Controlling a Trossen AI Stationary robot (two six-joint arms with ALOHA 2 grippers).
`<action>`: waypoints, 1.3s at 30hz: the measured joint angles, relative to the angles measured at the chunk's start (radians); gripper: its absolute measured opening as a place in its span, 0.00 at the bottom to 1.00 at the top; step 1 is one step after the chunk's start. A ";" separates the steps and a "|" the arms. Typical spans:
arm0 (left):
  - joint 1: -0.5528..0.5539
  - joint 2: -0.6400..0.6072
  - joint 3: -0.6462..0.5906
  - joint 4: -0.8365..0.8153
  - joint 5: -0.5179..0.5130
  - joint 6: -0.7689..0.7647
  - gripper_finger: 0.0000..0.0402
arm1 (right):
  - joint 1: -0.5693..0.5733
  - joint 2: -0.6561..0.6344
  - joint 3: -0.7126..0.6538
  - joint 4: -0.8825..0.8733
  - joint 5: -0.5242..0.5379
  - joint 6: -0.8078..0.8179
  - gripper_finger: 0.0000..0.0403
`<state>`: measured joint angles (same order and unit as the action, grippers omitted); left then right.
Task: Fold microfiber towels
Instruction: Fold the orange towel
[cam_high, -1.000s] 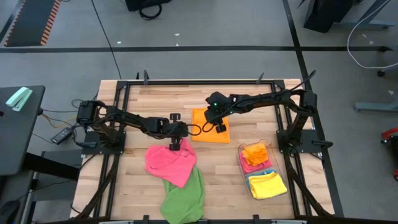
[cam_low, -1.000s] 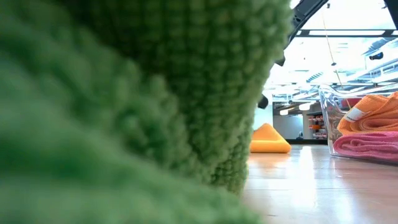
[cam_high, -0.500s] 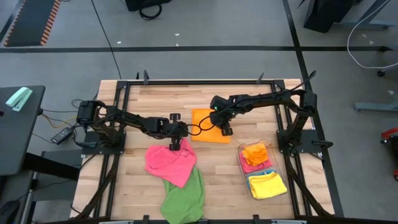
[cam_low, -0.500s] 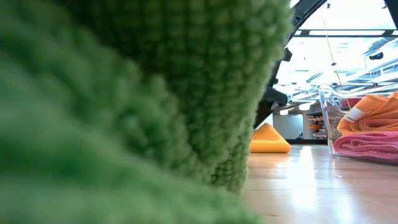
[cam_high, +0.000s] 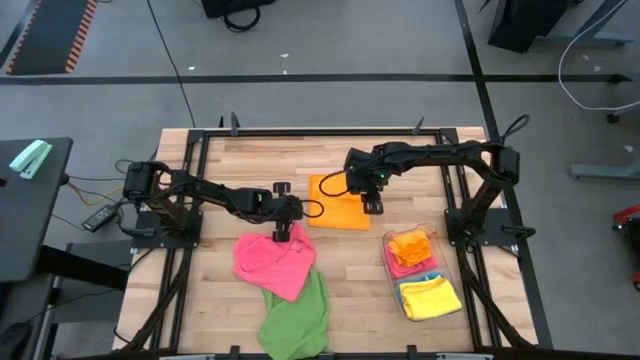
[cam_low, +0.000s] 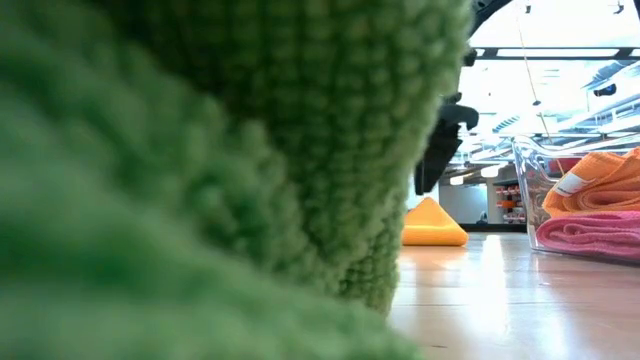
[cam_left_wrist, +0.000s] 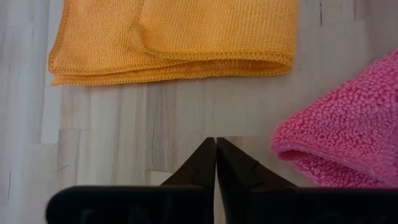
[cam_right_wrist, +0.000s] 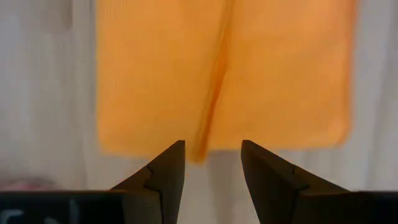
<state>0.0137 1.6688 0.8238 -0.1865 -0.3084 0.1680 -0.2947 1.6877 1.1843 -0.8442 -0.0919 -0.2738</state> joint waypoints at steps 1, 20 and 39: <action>0.000 0.000 0.000 0.000 0.000 0.000 0.06 | 0.001 0.004 -0.001 -0.013 -0.005 0.014 0.41; 0.000 0.000 0.000 -0.003 0.000 0.000 0.06 | 0.029 0.099 -0.048 0.068 0.057 -0.009 0.05; 0.000 0.000 0.000 0.001 0.000 0.000 0.05 | 0.042 0.088 -0.003 0.105 0.152 -0.358 0.04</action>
<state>0.0139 1.6688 0.8238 -0.1852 -0.3084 0.1684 -0.2531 1.7760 1.1810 -0.7390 0.0601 -0.6318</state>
